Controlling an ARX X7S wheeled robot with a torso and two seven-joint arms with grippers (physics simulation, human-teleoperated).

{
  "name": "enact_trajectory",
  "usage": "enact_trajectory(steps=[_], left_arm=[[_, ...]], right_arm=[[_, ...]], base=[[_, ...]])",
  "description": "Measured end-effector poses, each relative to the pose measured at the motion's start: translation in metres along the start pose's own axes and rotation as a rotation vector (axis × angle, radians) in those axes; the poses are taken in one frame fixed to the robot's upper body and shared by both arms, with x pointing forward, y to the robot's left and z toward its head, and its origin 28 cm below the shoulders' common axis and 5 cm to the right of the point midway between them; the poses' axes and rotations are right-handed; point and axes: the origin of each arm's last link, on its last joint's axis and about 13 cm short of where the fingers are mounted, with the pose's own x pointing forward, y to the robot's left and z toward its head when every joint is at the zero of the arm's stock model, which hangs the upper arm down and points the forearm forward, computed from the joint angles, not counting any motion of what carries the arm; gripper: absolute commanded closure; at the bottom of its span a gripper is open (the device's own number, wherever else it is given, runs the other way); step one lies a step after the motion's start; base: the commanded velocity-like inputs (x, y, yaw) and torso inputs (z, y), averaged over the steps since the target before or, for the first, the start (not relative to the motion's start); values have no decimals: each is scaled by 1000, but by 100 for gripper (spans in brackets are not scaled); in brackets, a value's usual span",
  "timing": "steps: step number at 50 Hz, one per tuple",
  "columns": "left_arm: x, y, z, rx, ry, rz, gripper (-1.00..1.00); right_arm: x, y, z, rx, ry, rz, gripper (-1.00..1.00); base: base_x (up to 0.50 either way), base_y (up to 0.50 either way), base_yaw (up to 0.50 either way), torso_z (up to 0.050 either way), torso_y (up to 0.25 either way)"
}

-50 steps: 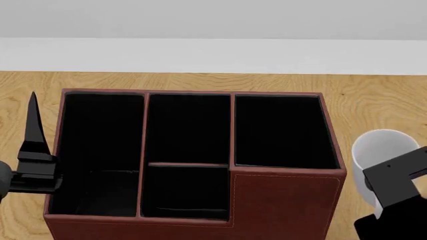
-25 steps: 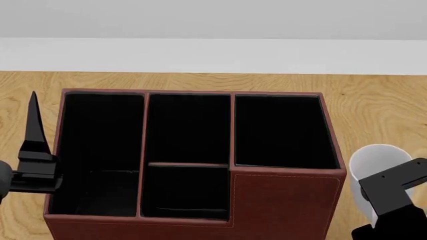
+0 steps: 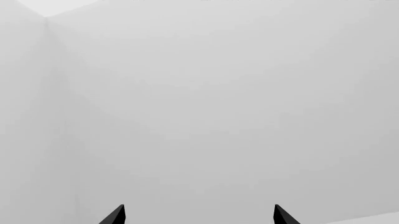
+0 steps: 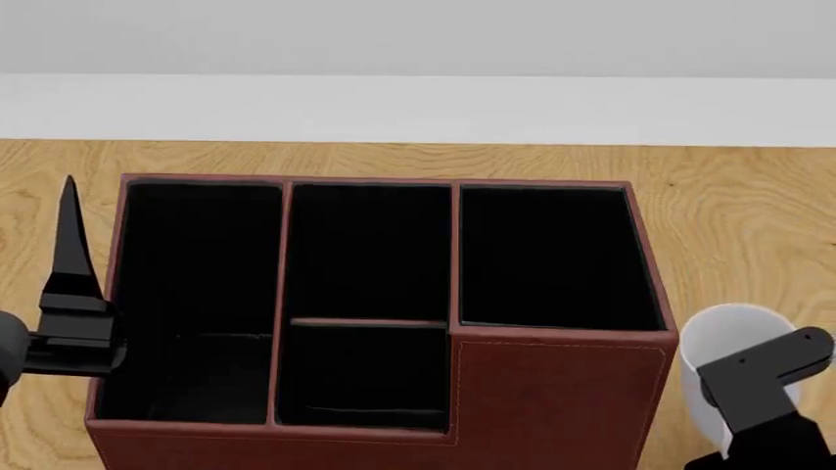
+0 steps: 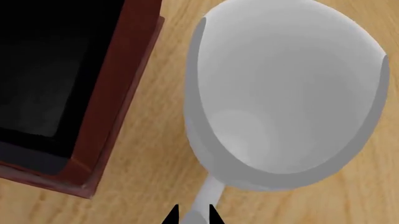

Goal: Pick up the white mug and place it to the right of the caddy.

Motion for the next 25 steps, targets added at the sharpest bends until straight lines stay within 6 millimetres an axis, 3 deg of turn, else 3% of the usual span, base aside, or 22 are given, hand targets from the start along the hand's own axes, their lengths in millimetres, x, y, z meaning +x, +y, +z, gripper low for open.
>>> enact_trajectory(steps=[25], left_arm=[[0, 0, 0, 1, -2, -2, -100]], right_arm=[[16, 5, -10, 5, 46, 17, 100]], base=[[0, 0, 0, 0, 0]])
